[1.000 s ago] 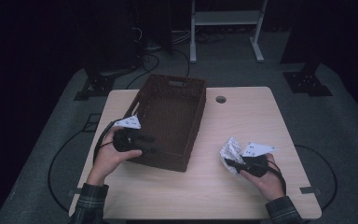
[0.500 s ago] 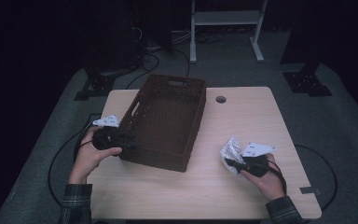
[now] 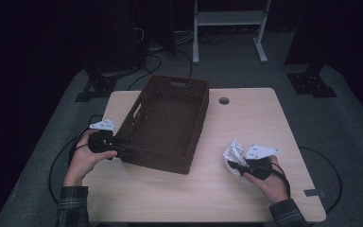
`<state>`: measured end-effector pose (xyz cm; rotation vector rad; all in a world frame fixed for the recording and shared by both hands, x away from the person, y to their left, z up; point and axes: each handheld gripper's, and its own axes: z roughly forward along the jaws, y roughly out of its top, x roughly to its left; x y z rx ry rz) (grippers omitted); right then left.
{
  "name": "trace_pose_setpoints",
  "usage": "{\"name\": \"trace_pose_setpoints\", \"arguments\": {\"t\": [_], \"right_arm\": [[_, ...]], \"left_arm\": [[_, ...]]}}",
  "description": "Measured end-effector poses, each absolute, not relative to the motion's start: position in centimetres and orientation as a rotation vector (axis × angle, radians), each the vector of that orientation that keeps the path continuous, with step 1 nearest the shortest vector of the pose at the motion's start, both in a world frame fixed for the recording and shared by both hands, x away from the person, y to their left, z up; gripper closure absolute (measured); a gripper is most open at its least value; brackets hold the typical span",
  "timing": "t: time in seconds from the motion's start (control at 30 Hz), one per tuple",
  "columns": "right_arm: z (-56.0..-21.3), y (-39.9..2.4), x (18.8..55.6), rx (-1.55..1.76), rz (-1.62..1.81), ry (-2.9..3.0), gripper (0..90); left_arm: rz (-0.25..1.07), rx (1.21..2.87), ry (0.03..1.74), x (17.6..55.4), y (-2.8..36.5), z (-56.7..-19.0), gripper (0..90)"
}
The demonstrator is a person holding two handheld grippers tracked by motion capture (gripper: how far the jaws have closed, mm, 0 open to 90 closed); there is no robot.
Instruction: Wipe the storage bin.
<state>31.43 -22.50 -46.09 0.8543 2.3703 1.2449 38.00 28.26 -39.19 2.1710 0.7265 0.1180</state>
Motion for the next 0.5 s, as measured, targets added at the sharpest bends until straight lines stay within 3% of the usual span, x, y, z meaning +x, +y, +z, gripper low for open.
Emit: {"name": "trace_pose_setpoints", "arguments": {"t": [0.5], "right_arm": [[-46.1,-22.4,31.4,0.847,1.244,2.377,74.4]], "left_arm": [[0.056,2.19,0.687,37.6,27.2,-39.2,51.3]]}}
